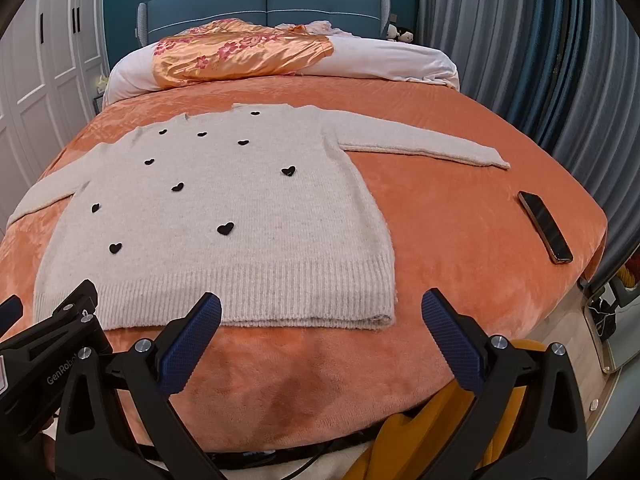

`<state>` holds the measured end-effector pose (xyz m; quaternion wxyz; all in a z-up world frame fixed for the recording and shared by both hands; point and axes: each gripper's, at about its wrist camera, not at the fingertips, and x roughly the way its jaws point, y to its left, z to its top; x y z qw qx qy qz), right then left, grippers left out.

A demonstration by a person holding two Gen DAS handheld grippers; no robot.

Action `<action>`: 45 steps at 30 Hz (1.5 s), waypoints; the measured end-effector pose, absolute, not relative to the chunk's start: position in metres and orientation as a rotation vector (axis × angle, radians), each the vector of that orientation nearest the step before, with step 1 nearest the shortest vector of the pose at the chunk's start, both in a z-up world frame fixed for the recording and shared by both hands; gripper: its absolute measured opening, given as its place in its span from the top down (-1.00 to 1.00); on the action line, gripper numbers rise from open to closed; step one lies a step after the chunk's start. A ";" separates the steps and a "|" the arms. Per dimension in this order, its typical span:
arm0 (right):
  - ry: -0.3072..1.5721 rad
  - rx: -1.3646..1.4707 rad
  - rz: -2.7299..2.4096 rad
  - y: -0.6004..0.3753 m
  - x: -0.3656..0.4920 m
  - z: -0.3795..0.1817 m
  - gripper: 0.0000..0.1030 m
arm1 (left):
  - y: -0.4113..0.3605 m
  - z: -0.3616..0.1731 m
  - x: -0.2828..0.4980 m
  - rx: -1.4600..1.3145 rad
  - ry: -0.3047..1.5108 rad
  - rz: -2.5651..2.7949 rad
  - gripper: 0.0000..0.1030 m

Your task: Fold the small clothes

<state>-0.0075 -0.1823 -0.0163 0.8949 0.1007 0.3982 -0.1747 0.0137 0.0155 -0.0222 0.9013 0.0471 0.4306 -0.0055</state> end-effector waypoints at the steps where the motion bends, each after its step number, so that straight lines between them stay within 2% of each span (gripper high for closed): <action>1: 0.826 0.210 -0.362 -0.182 -0.007 -0.017 -0.90 | 0.015 -0.022 0.014 0.098 0.891 -0.011 -0.87; 31: 0.818 0.219 -0.330 -0.206 0.016 -0.020 -0.90 | 0.004 -0.028 0.035 0.128 0.902 -0.003 -0.89; 40: 0.784 0.320 -0.328 -0.283 0.080 -0.014 -0.90 | -0.007 -0.018 0.097 0.110 0.865 0.029 -0.89; 45: 0.772 0.492 -0.392 -0.384 0.128 -0.037 -0.91 | -0.006 -0.007 0.147 0.088 0.822 0.070 -0.89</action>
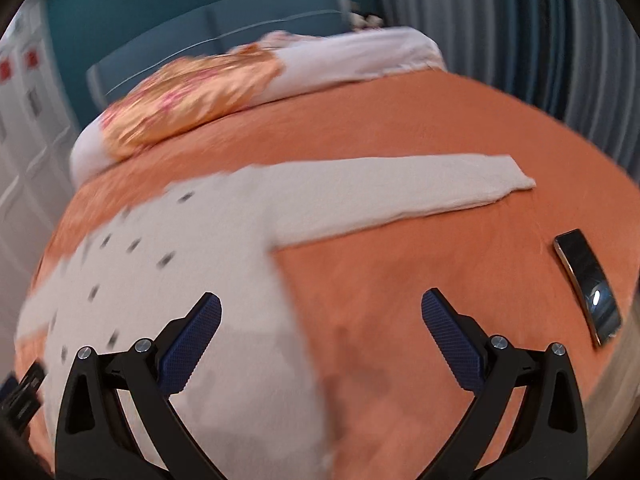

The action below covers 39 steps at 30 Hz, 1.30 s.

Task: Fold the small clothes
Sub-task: 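Grasp the cream sweater sleeve cuff with the right gripper, then fold the held sleeve across the sweater body with the right gripper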

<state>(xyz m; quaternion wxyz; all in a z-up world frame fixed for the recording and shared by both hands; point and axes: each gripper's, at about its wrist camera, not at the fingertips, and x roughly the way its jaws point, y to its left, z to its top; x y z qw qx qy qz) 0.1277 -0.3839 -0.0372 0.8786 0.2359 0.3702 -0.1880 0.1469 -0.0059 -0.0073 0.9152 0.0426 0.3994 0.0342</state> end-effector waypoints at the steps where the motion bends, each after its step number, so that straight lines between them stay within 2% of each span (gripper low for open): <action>1: 0.781 0.522 -0.421 -0.406 0.136 -0.046 -0.90 | -0.005 -0.007 0.155 0.088 0.816 0.078 -0.89; 6: 0.821 0.658 -0.546 -0.517 0.170 -0.100 -0.90 | -0.001 -0.013 0.197 0.087 0.804 0.104 -0.89; 12: 0.748 0.878 -0.655 -0.604 0.170 -0.142 -0.90 | 0.006 -0.031 0.230 0.069 0.835 0.111 -0.89; 13: 0.738 0.904 -0.661 -0.611 0.170 -0.146 -0.83 | 0.007 -0.033 0.233 0.064 0.839 0.108 -0.89; 14: 0.729 0.932 -0.660 -0.620 0.172 -0.152 -0.61 | 0.008 -0.036 0.236 0.060 0.843 0.109 -0.89; 18: 0.705 0.960 -0.676 -0.635 0.182 -0.158 -0.11 | 0.010 -0.043 0.246 0.043 0.838 0.111 -0.89; 19: 0.712 0.953 -0.669 -0.636 0.188 -0.158 0.20 | 0.010 -0.044 0.247 0.043 0.835 0.112 -0.86; 20: 0.720 0.948 -0.645 -0.635 0.198 -0.155 0.62 | 0.011 -0.045 0.249 0.039 0.837 0.106 -0.78; 21: 0.714 0.940 -0.624 -0.633 0.204 -0.151 0.75 | 0.013 -0.046 0.250 0.035 0.840 0.100 -0.75; 25: 0.614 0.792 -0.468 -0.585 0.244 -0.089 0.78 | 0.023 -0.044 0.260 0.002 0.844 0.099 -0.63; 29: 0.533 0.589 -0.098 -0.459 0.295 -0.004 0.78 | 0.043 -0.035 0.270 -0.074 0.837 0.105 -0.63; 31: 0.541 0.526 0.071 -0.392 0.313 0.015 0.78 | 0.053 -0.029 0.274 -0.120 0.831 0.103 -0.62; 34: 0.608 0.438 0.276 -0.287 0.338 0.010 0.77 | 0.066 -0.021 0.277 -0.183 0.761 0.094 -0.62; 39: 0.844 0.301 0.377 -0.174 0.363 -0.066 0.62 | 0.079 -0.029 0.288 -0.248 0.800 0.028 -0.63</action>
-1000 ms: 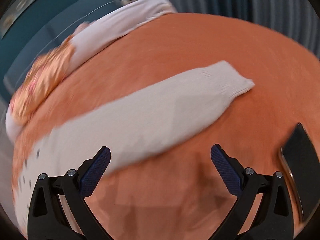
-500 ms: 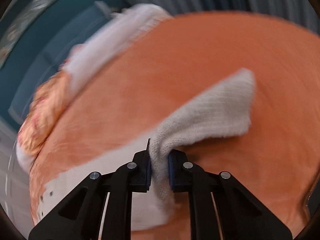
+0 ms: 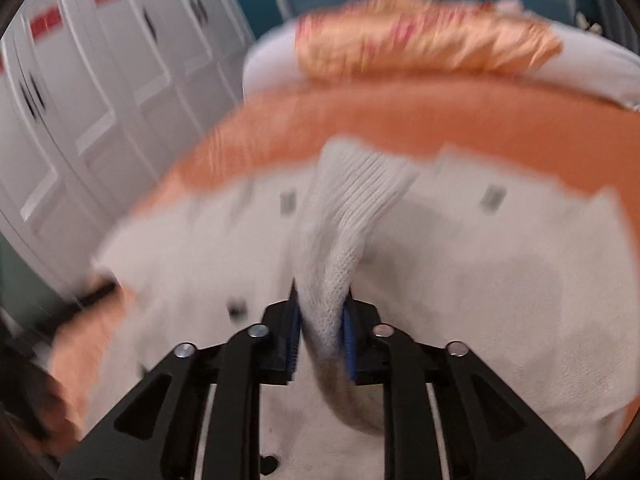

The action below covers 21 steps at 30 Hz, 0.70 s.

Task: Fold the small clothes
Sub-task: 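Fold the held sleeve across the sweater body with the right gripper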

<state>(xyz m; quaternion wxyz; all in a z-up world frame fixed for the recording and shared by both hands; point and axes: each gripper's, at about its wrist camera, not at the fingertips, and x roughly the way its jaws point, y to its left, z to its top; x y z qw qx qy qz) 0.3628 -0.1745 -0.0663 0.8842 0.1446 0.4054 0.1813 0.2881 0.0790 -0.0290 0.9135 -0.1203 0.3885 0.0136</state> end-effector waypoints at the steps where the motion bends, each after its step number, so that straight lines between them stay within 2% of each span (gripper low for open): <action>1: 0.866 0.262 0.364 -0.166 0.361 -0.075 0.62 | 0.080 -0.034 0.291 -0.262 0.818 0.011 -0.63; 3: 0.859 0.216 0.345 -0.165 0.344 -0.079 0.41 | 0.081 -0.044 0.299 -0.308 0.857 -0.036 -0.63; 4: 0.840 0.216 0.336 -0.171 0.332 -0.074 0.07 | 0.080 -0.048 0.302 -0.326 0.869 -0.049 -0.63; 5: 0.805 0.232 0.312 -0.184 0.318 -0.067 -0.11 | 0.079 -0.053 0.305 -0.349 0.883 -0.066 -0.63; 8: 0.772 0.311 0.256 -0.221 0.298 -0.062 -0.12 | 0.071 -0.063 0.310 -0.408 0.904 -0.104 -0.63; 13: 0.816 0.480 0.207 -0.263 0.312 -0.075 -0.15 | 0.063 -0.064 0.301 -0.420 0.896 -0.089 -0.63; 17: 0.854 0.579 0.314 -0.234 0.338 -0.081 -0.15 | 0.077 -0.055 0.285 -0.359 0.857 -0.048 -0.63; 21: 0.897 0.495 0.471 -0.150 0.359 -0.078 -0.16 | 0.109 -0.042 0.273 -0.326 0.806 0.008 -0.63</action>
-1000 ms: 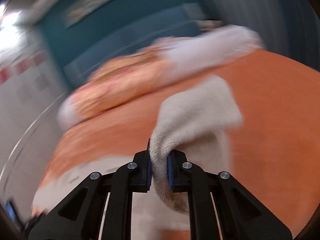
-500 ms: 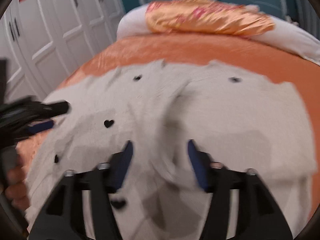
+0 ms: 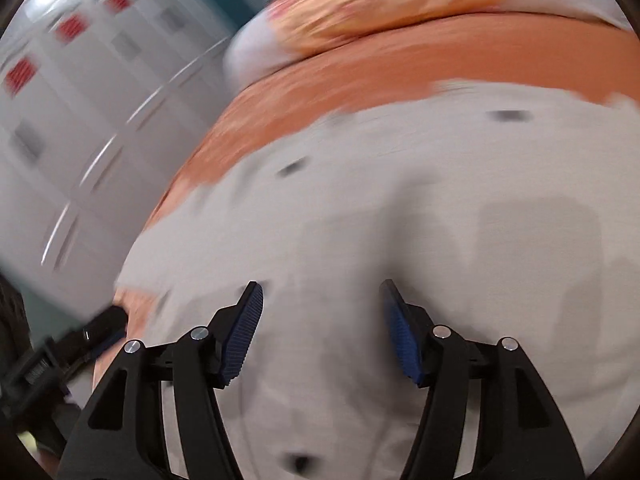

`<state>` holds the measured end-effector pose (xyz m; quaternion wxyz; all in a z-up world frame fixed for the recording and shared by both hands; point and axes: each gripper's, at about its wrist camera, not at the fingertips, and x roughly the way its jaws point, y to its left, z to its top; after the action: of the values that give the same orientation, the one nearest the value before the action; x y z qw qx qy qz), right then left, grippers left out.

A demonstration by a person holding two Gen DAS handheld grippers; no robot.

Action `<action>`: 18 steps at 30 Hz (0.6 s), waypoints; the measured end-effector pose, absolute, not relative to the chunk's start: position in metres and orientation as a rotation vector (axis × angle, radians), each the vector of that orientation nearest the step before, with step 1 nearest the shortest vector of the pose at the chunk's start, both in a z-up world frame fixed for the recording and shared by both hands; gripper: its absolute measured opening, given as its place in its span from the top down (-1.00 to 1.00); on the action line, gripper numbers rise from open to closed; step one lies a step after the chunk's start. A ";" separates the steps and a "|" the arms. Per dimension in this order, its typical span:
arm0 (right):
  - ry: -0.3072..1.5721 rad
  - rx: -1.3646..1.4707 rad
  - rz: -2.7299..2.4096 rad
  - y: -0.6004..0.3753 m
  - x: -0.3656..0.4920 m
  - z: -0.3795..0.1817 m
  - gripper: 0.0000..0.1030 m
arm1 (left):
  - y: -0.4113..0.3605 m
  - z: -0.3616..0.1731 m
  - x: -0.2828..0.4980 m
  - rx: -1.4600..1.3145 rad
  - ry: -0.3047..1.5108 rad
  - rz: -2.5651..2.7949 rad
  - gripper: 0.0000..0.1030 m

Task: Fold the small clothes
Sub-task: 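Fold the held sleeve across the sweater body with the right gripper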

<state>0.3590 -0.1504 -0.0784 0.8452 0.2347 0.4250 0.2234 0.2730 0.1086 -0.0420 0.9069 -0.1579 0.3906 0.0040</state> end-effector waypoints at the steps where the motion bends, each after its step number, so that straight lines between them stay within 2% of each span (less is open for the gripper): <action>1: 0.893 0.441 0.500 -0.128 0.358 -0.076 -0.18 | 0.116 -0.040 0.272 -0.333 0.799 0.015 -0.63; 5: 0.874 0.293 0.661 -0.069 0.331 -0.068 -0.15 | 0.145 -0.034 0.270 -0.380 0.778 0.046 -0.64; 8: 0.826 0.223 0.660 -0.073 0.301 -0.061 -0.13 | 0.152 -0.041 0.274 -0.413 0.794 0.037 -0.65; 18: 0.706 0.401 0.041 -0.270 0.254 -0.053 -0.18 | 0.106 -0.102 0.310 -0.468 0.979 -0.048 -0.65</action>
<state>0.2536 -0.2696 -0.0534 0.9186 0.1950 0.3432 0.0198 0.3102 0.1055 -0.1022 0.8561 -0.2225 0.4660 -0.0229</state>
